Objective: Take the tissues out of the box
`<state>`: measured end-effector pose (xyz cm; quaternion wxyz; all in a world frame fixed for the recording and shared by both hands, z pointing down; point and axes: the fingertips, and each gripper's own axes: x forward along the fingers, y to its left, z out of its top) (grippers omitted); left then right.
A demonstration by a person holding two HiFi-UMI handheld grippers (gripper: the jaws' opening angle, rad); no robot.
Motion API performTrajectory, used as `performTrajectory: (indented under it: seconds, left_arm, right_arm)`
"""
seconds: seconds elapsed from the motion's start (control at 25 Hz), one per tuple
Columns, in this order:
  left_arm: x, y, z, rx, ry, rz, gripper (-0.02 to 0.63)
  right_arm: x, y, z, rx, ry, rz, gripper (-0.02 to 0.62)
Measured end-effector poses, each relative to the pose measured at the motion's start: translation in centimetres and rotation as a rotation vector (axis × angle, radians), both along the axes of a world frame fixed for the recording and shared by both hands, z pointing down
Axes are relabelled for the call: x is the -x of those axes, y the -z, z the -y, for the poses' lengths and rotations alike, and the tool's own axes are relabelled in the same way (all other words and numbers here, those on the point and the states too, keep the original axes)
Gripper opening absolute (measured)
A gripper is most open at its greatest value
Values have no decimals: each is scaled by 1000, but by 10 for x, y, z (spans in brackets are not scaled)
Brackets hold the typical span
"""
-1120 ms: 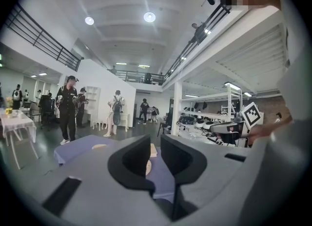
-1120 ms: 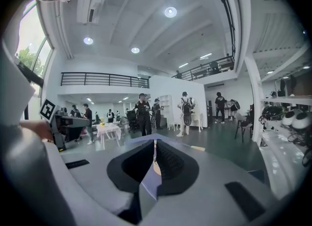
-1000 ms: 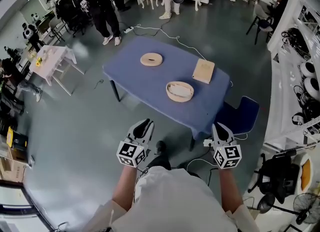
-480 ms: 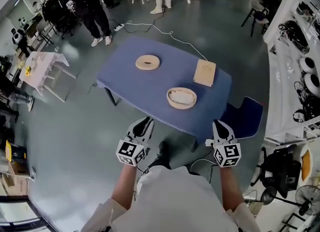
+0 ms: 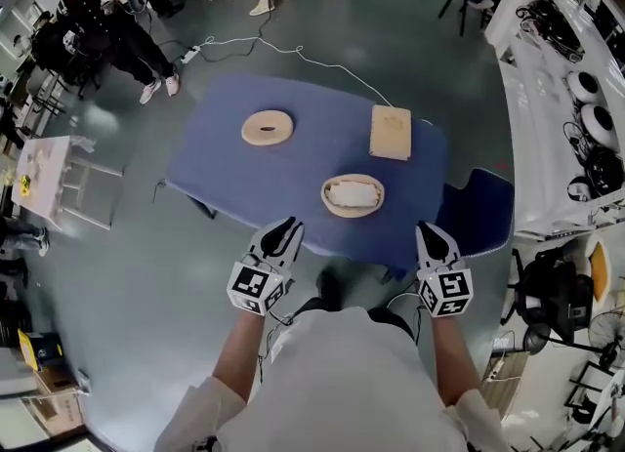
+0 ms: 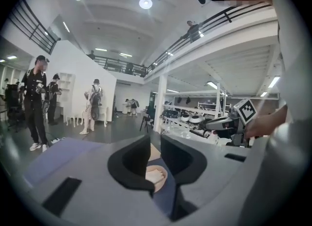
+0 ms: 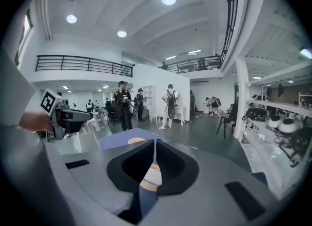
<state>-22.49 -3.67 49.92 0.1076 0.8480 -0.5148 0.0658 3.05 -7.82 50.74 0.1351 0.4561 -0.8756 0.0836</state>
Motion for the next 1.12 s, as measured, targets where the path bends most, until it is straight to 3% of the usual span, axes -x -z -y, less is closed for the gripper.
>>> performTrajectory:
  seconds: [0.24,0.52,0.76,1.12]
  left_arm:
    - [4,-10,33,27,-86,19,72]
    - [-26,-32,59,79,-174,31,72]
    - [-56,-58,86,131,-240,59,72]
    - [-108,-119,144,212,-351,168,72]
  right_arm:
    - [7,-9,7,44,-74,11,38]
    - [-10,-25,18,87,-130,11,38]
    - [-18,-50,34,144,-127,12,38]
    - [-29,-89,85,220,-80,21,38]
